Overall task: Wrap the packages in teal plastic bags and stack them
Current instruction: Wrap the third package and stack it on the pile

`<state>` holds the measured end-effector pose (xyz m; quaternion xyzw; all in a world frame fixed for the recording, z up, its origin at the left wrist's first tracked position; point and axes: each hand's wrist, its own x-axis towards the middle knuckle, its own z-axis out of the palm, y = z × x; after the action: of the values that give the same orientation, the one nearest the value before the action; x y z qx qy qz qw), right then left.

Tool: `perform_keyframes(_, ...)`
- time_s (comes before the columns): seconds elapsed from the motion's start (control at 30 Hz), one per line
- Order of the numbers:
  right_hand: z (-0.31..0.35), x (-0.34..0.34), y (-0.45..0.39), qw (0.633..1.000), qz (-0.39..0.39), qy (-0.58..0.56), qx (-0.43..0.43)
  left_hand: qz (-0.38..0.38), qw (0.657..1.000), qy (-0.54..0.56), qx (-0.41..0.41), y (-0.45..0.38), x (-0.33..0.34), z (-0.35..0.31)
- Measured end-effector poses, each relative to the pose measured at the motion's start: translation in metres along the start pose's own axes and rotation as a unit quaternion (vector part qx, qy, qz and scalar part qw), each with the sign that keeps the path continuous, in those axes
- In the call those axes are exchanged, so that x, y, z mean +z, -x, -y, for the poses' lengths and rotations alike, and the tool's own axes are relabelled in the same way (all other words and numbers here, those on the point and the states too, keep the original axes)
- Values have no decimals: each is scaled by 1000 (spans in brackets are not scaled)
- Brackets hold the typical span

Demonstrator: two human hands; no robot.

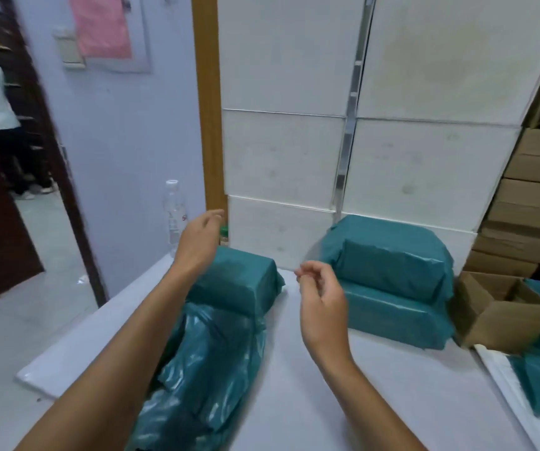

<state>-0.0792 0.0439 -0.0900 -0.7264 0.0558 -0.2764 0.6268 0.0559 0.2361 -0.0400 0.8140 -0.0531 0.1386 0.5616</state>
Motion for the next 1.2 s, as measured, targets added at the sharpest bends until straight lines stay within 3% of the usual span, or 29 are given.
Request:
perform_keyframes(0.13,-34,65,14,993,67,46,88,-20,997,-59,-38,6,-38,53)
perform_keyframes(0.33,-49,102,0,983,49,38,172,-39,993,-42,-105,11,-54,90)
perform_keyframes(0.53,-52,110,-6,964,108,-3,241,48,982,-50,-175,20,-42,99)
perform_keyframes(0.87,-24,51,39,970,146,-17,194,39,993,-13,-115,108,-64,84)
perform_keyframes(1.2,-20,-71,105,982,85,-25,166,97,984,86,-125,217,-14,36)
